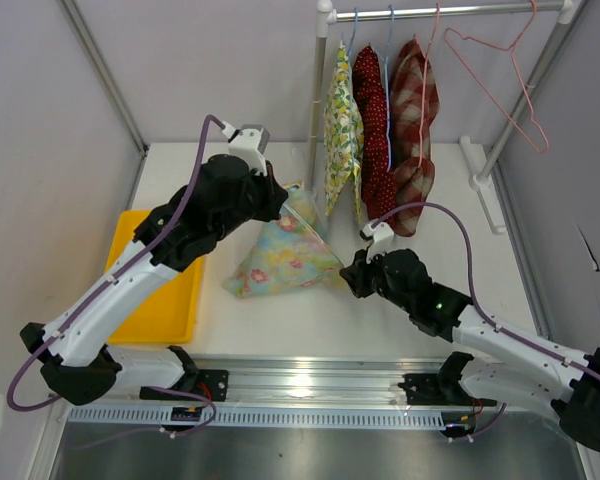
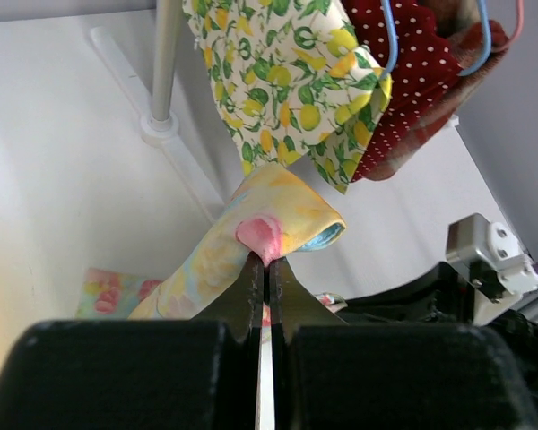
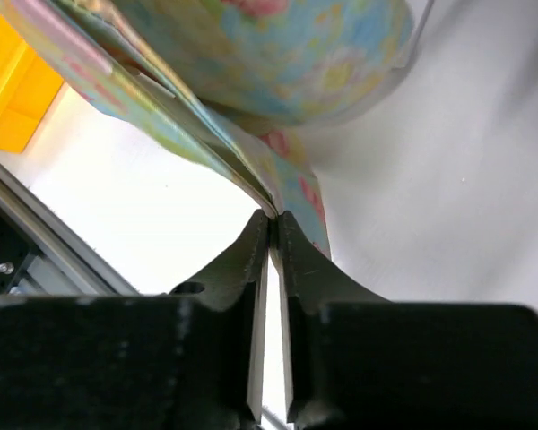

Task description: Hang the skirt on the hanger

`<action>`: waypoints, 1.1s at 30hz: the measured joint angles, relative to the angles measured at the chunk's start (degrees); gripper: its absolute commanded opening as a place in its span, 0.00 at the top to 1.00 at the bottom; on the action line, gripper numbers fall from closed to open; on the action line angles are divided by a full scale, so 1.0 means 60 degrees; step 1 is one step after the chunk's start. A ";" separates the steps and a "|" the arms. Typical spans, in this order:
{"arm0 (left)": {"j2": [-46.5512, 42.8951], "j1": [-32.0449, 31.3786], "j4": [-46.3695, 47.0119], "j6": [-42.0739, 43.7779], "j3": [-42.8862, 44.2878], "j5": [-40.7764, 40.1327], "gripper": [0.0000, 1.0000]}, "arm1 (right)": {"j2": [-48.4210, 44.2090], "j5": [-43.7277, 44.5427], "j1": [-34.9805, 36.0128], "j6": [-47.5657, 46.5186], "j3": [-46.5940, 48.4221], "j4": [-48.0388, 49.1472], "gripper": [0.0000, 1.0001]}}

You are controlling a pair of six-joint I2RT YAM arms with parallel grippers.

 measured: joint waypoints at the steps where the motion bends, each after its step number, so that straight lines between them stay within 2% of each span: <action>1: 0.0004 0.0080 0.0000 -0.0004 0.0000 0.0011 1.00 | -0.0036 -0.0015 -0.0036 0.0007 0.0029 -0.0113 0.94; 5: 0.0029 0.0284 0.0000 0.0004 0.0004 0.0084 1.00 | 0.0087 -0.0255 -0.0149 -0.0087 0.0273 -0.0317 0.90; 6: 0.0040 0.0317 -0.0007 0.0011 0.0004 0.0095 1.00 | 0.0149 -0.0306 -0.0168 -0.0106 0.0295 -0.0310 0.87; 8: 0.0073 0.0339 -0.0029 0.0011 0.0022 0.0142 1.00 | 0.0328 -0.0408 -0.0182 -0.0197 0.0299 -0.0248 0.74; 14: 0.0109 0.0357 -0.0022 0.0080 0.0076 0.0200 1.00 | 0.1140 -0.1067 -0.0648 -0.0645 0.0208 -0.0029 0.51; 17: 0.0109 0.0368 -0.0029 0.0087 0.0106 0.0270 1.00 | 0.1621 -0.1348 -0.0809 -0.0721 0.0113 0.0248 0.48; 20: 0.0113 0.0372 -0.0029 0.0087 0.0160 0.0342 1.00 | 0.2065 -0.1566 -0.0816 -0.0729 -0.0018 0.0568 0.51; 24: 0.0117 0.0375 -0.0025 0.0095 0.0222 0.0346 1.00 | 0.2473 -0.1825 -0.0823 -0.0703 -0.0102 0.0885 0.85; 27: 0.0120 0.0404 -0.0029 0.0109 0.0222 0.0342 1.00 | 0.2546 -0.1854 -0.0820 -0.0619 -0.0106 0.0969 0.97; 30: 0.0117 0.0627 -0.0011 0.0113 0.0219 0.0397 1.00 | 0.2324 -0.1690 -0.0805 -0.0535 -0.0087 0.0758 1.00; 33: 0.0117 0.1428 0.0113 0.0076 0.0120 0.0885 1.00 | 0.1665 -0.1246 -0.0849 -0.0503 0.0215 -0.0215 1.00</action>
